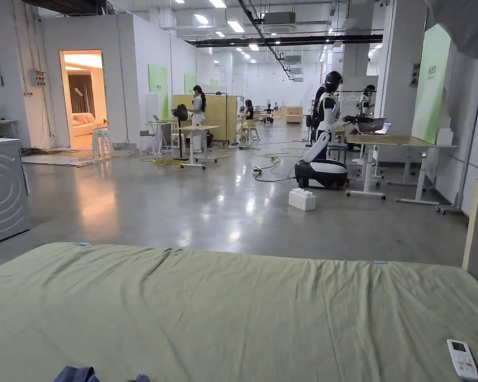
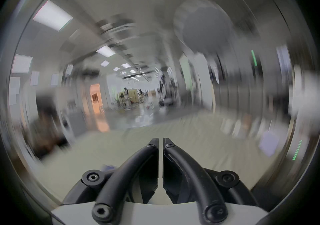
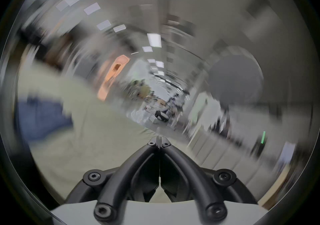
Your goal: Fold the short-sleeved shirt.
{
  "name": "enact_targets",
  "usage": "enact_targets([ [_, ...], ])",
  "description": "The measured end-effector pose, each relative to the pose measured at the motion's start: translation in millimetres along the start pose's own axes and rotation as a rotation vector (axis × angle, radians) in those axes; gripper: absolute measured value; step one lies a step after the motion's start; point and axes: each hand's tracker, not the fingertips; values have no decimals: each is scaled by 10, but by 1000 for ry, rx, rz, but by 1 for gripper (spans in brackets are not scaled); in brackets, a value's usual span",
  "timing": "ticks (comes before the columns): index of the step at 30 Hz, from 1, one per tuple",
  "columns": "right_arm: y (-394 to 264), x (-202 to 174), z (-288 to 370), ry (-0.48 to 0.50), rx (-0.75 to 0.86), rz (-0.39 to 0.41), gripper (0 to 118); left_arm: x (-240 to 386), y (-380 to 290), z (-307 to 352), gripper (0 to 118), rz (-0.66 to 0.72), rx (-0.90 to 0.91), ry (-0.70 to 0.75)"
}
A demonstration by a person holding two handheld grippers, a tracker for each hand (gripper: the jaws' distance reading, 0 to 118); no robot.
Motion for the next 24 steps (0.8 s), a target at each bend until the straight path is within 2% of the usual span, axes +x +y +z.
enact_targets([
  [1, -56, 103, 34, -22, -18, -184, 1, -161, -81, 69, 4, 194, 58, -26],
  [2, -164, 221, 58, 13, -45, -375, 1, -281, -178, 122, 4, 320, 91, -41],
  [3, -281, 274, 64, 55, -95, -508, 1, -301, -231, 144, 4, 378, 73, -17],
  [4, -410, 301, 57, 58, -237, -633, 1, -272, -247, 166, 4, 323, 31, 16],
  [5, -397, 334, 59, 70, -187, -521, 1, -212, -240, 182, 4, 226, -2, 30],
  [6, -404, 346, 73, 50, -198, -500, 1, -151, -229, 202, 4, 122, -12, 44],
  [8, -355, 340, 88, 39, -182, -474, 1, -69, -212, 231, 4, 25, -7, 58],
  [12, -291, 280, 79, 70, -166, -456, 1, 53, -206, 225, 4, 5, -21, 14],
  [14, -266, 221, 92, 84, -163, -404, 1, 119, -195, 209, 4, -74, -40, 25],
  [16, -209, 172, 112, 101, -124, -342, 1, 90, -210, 212, 4, -63, -45, 22],
  [18, -210, 143, 130, 114, -124, -354, 1, 67, -218, 217, 4, -8, -45, -6],
  [24, -195, 130, 123, 127, -118, -358, 1, 76, -201, 242, 4, -26, -43, -1],
])
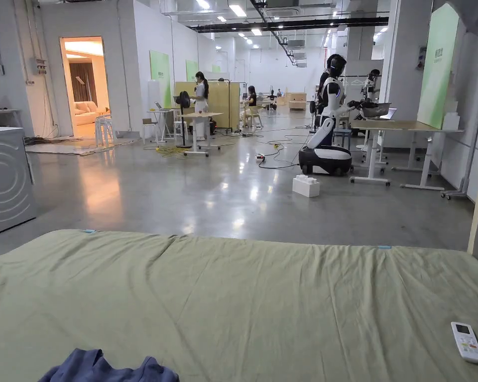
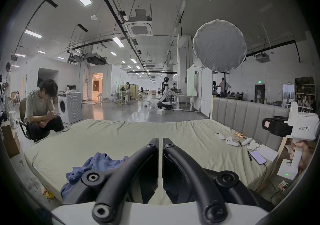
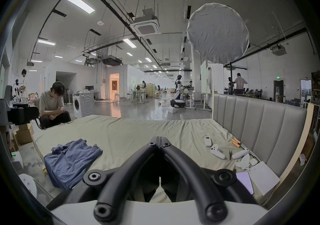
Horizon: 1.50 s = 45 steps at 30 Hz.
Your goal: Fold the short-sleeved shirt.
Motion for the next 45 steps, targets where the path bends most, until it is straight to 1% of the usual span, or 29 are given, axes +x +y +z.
enact_targets([
  [14, -7, -14, 18, 17, -17, -45, 1, 17, -4, -14, 4, 30, 7, -14],
  [18, 15, -39, 42, 17, -4, -32, 1, 36, 11, 5, 4, 10, 12, -7],
  [19, 24, -44, 51, 17, 7, -21, 1, 42, 9, 8, 4, 7, 14, -2],
  [22, 25, -44, 53, 23, 7, -33, 1, 30, 6, 3, 4, 0, 14, 5],
  [27, -26, -58, 33, 32, -9, -32, 1, -142, -5, -50, 3, 51, -5, 33],
  [30, -75, -56, 1, 38, -27, -41, 1, -261, -4, -133, 3, 18, -34, 80],
  [31, -91, -54, -7, 40, -31, -46, 1, -322, -3, -187, 6, 13, -62, 88],
  [32, -112, -50, -14, 42, -35, -56, 1, -421, -17, -282, 18, 27, -100, 89],
  [33, -137, -45, -22, 43, -39, -72, 1, -536, -47, -387, 40, 75, -138, 64],
  [34, -160, -39, -30, 45, -43, -87, 1, -675, -88, -499, 54, 146, -185, 25],
  [35, -193, -30, -42, 49, -49, -106, 1, -836, -175, -627, 64, 231, -216, -7],
  [36, -229, -17, -51, 51, -69, -132, 1, -976, -300, -759, 71, 298, -238, -6],
  [38, -292, -4, -73, 53, -88, -137, 1, -1176, -526, -1043, 77, 316, -345, 29],
  [40, -362, 14, -88, 43, -121, -130, 1, -1316, -759, -1355, 84, 276, -430, 73],
  [42, -418, 37, -111, 21, -155, -135, 1, -1446, -1109, -1749, 85, 196, -529, 143],
  [43, -432, 49, -114, 16, -166, -140, 1, -1511, -1238, -1911, 85, 183, -564, 162],
  [44, -471, 67, -110, -1, -214, -179, 1, -1564, -1370, -2075, 85, 180, -600, 183],
  [45, -463, 83, -105, -2, -188, -155, 1, -1612, -1496, -2242, 85, 174, -647, 193],
])
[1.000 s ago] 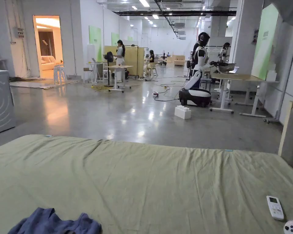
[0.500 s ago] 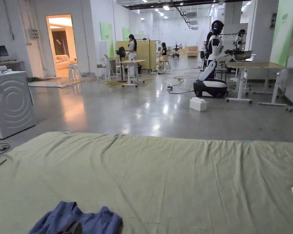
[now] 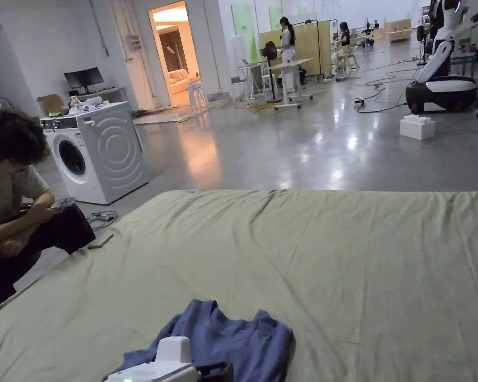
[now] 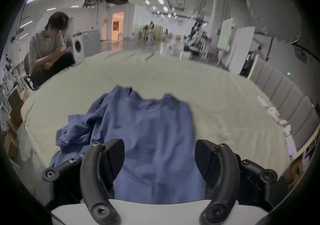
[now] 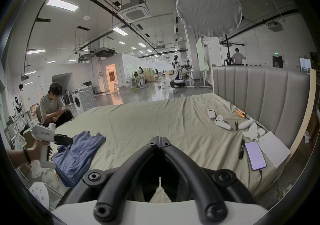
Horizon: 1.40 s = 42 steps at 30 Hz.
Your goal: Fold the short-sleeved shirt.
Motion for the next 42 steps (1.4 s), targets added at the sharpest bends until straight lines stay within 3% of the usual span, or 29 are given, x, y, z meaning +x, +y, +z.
enact_targets([
  [4, -63, 43, 9, -56, -65, 18, 1, -139, -30, -663, 85, 20, -49, 42],
  [7, -103, 40, -11, -83, -95, 46, 1, -199, -62, -1026, 84, -1, -72, 158],
  [9, -146, 51, -46, -81, -114, 50, 1, -227, -128, -1311, 86, -30, -137, 143],
  [12, -206, 47, -103, -93, -169, 70, 1, -170, -101, -1299, 82, -49, -129, 150],
  [13, -223, 40, -109, -96, -174, 76, 1, -177, -77, -1287, 69, -40, -143, 147],
  [15, -271, 59, -92, -87, -182, 72, 1, -192, -31, -1208, 6, -37, -143, 96],
  [19, -302, 71, 4, -63, -198, 60, 1, -272, 25, -1199, 6, 74, -163, 81],
  [22, -287, 101, 150, -62, -184, 79, 1, -473, 286, -1035, 6, 390, -155, 0],
  [24, -324, 191, 237, -52, -183, 73, 1, -459, 603, -676, 5, 416, -43, -50],
  [27, -399, 309, 301, -54, -216, 45, 1, -406, 976, -302, 5, 301, 11, -81],
  [31, -439, 409, 409, -52, -211, -18, 1, -305, 1448, -48, 5, 342, 175, -162],
  [38, -410, 547, 614, -97, -174, -50, 1, 1346, 1937, 30, 5, 53, 203, -340],
  [42, -440, 631, 766, -141, -175, -57, 1, 2599, 1773, -106, 5, -198, 163, -424],
])
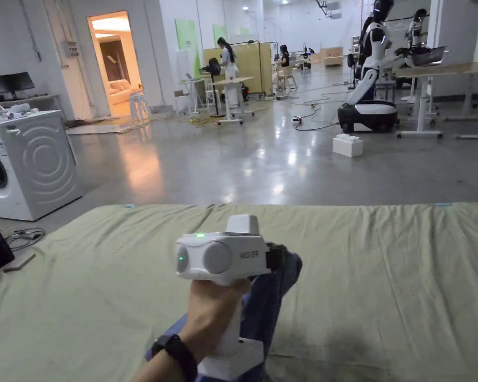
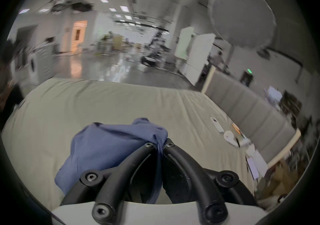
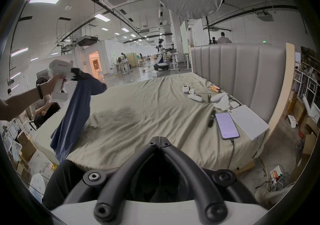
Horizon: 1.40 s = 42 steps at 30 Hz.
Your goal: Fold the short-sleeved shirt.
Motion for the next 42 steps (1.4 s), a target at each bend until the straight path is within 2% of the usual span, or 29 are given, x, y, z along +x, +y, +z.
enact_targets([
  [4, -110, 128, 111, -55, -24, -44, 1, 1035, -652, -438, 5, -54, -157, -222],
  [8, -214, 276, 130, -111, -66, -66, 1, 1966, -1676, -610, 5, -18, -311, -392],
  [9, -230, 302, 124, -121, -72, -71, 1, 2139, -1915, -600, 5, -45, -346, -447],
  [11, -226, 303, 142, -140, -76, -64, 1, 2439, -2301, -570, 5, -38, -413, -480],
  [14, -237, 294, 156, -133, -73, -50, 1, 2668, -2694, -440, 6, -108, -481, -512],
  [16, -251, 262, 103, -108, -80, -43, 1, 2721, -2828, -412, 21, -199, -508, -514],
  [17, -249, 226, 57, -100, -84, -39, 1, 2699, -2820, -419, 39, -237, -512, -470],
  [18, -232, 184, 21, -87, -85, -29, 1, 2637, -2774, -413, 64, -224, -515, -475],
  [19, -207, 142, 0, -66, -75, -16, 1, 2541, -2712, -379, 74, -179, -546, -530],
  [21, -108, 23, -58, 3, -32, -30, 1, 2320, -2425, -138, 75, -93, -472, -570],
  [22, -65, -11, -101, 44, -21, -51, 1, 2214, -2281, 14, 75, -80, -453, -559],
  [24, 65, -106, -217, 111, 4, -67, 1, 1935, -1926, 462, 75, -96, -301, -530],
  [26, 228, -246, -299, 133, 41, -37, 1, 1665, -1610, 1004, 75, -132, -123, -438],
  [30, 561, -552, -351, 209, 159, 40, 1, 1083, -1222, 2335, 75, -113, 239, -235],
  [36, 901, -871, -255, 268, 271, 74, 1, 755, -1412, 3690, 74, -232, 561, 126],
  [39, 982, -940, -150, 288, 283, 83, 1, 804, -1564, 3950, 72, -275, 560, 338],
  [40, 987, -960, -109, 281, 291, 93, 1, 795, -1615, 3981, 67, -267, 541, 380],
  [41, 984, -976, -61, 260, 307, 101, 1, 774, -1668, 4001, 54, -250, 515, 403],
  [42, 964, -974, -29, 251, 309, 102, 1, 751, -1722, 4006, 23, -220, 484, 409],
])
